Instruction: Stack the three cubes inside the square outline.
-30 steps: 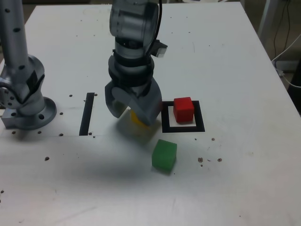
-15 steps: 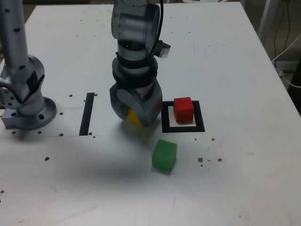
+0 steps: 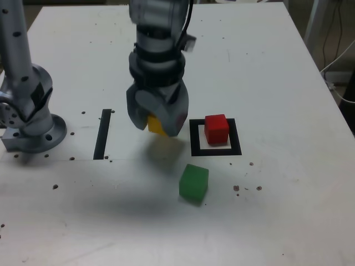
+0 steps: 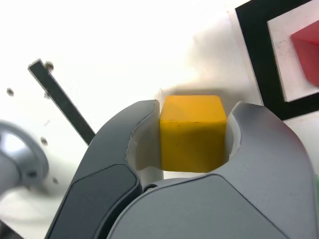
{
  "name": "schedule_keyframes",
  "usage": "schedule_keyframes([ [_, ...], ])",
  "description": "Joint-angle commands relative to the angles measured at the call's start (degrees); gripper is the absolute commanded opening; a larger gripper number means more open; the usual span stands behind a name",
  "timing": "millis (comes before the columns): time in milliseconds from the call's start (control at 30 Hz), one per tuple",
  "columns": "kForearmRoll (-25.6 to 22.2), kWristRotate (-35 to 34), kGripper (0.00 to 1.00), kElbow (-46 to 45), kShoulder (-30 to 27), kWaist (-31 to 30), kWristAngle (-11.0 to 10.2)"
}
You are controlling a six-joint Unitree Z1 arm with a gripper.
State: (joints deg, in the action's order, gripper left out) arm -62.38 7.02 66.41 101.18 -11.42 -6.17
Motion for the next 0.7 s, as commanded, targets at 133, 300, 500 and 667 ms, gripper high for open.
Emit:
schedule_keyframes([
  [133,-6.4,-16.4,0.07,7.4,-0.1,0.0,1.6],
  [300,-6.5,-26.3,0.07,10.7,1.4,0.0,1.7],
  [500,-6.1,-28.5,0.07,15.4,5.2,0.1,1.0],
  [667,-6.2,-27.6,0.07,18.4,8.5,0.1,0.4],
])
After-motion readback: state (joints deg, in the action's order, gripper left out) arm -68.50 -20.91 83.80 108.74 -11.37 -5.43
